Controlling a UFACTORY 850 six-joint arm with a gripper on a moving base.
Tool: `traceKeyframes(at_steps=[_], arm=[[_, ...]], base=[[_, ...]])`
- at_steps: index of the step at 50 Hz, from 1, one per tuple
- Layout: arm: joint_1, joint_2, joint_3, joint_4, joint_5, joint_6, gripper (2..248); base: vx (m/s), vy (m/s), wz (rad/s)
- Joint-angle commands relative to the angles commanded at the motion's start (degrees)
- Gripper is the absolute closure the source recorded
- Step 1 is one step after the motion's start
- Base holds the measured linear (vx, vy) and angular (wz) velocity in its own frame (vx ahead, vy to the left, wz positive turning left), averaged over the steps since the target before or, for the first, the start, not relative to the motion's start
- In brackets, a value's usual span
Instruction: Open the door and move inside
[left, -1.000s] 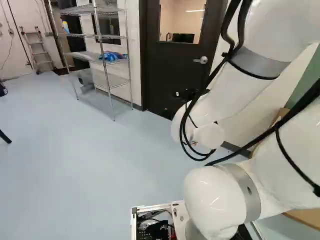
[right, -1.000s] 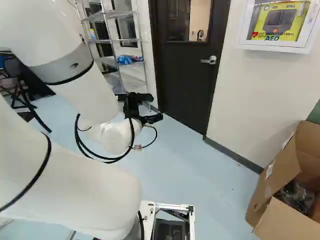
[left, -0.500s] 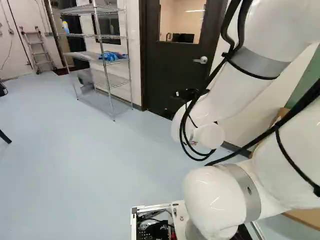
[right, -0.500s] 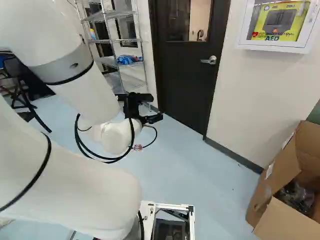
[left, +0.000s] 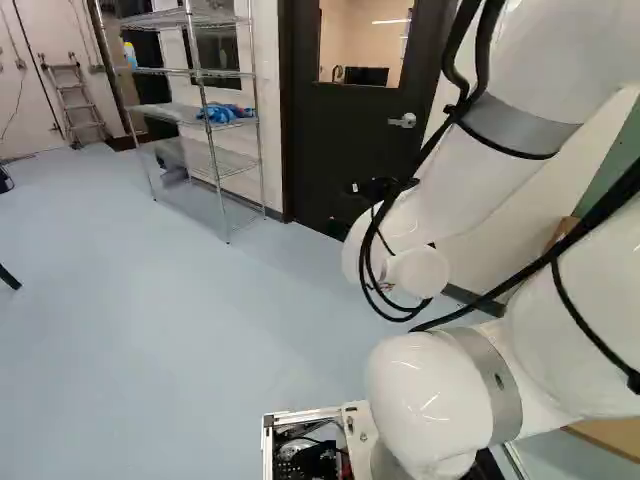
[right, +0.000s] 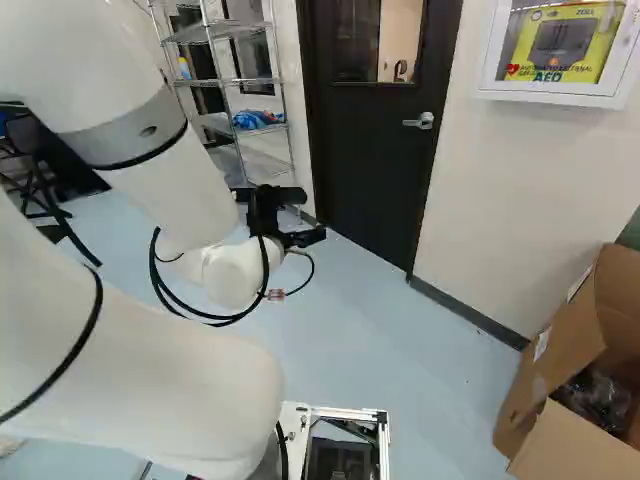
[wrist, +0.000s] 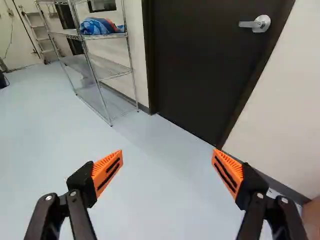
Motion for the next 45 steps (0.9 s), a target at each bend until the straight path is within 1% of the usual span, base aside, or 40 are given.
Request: traceKeyframes(at_steps=[24,45], arm=[[0.00,0.00,0.00,0.00,0.00,0.00,3],[0.00,0.00,0.00,0.00,0.00,0.00,3]], base=[[0.121,0.056,-0.019],[0.158,0.069,-0.018]])
